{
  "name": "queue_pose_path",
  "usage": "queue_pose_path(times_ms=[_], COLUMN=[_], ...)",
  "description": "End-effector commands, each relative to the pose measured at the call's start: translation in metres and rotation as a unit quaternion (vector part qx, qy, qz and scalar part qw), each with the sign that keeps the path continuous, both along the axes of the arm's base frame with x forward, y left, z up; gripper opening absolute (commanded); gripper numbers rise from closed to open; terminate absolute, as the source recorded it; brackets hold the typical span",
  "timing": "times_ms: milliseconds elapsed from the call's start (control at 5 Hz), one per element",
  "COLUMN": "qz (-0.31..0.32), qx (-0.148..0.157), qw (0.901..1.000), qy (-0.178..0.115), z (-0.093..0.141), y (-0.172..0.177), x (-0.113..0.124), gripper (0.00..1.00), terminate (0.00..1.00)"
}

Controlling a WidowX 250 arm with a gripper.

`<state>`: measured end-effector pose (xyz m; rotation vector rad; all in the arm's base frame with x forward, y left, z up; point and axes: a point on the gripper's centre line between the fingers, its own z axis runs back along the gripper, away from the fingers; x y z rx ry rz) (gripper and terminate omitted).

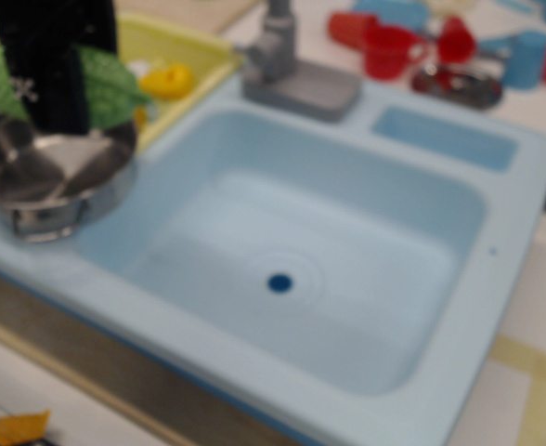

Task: Put green squash into pot or pan

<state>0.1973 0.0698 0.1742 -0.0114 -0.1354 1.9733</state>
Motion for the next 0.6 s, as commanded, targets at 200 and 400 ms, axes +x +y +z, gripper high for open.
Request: queue_pose_path(times_ms=[200,400], qz=[0.0,0.0], qx=[-0.005,-0.005], qw=[0.9999,0.9999], qy=[-0.011,-0.011], z=[-0.0009,-0.0009], y=[0.0083,0.0083], x=[-0.0002,-0.0002], gripper=[1.0,1.0], terminate=[0.0,1.0])
